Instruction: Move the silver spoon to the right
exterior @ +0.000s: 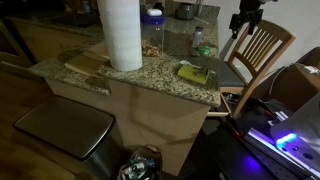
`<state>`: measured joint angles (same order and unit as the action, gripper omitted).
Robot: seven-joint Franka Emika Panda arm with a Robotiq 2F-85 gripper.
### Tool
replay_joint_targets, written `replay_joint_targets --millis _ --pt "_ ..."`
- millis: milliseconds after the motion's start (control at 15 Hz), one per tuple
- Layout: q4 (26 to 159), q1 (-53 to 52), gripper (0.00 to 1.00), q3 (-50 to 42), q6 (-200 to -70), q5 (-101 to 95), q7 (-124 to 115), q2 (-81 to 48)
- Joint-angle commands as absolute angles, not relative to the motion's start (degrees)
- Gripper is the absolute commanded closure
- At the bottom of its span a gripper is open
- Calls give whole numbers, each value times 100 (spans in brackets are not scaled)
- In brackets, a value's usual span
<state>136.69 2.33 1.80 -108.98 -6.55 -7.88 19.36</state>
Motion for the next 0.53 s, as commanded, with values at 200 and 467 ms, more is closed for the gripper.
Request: replay_joint_targets --millis 200,467 --pt "13661 206 0 154 -10888 -662 -793 1934" --pt "13699 213 0 161 -11040 -652 -881 1948"
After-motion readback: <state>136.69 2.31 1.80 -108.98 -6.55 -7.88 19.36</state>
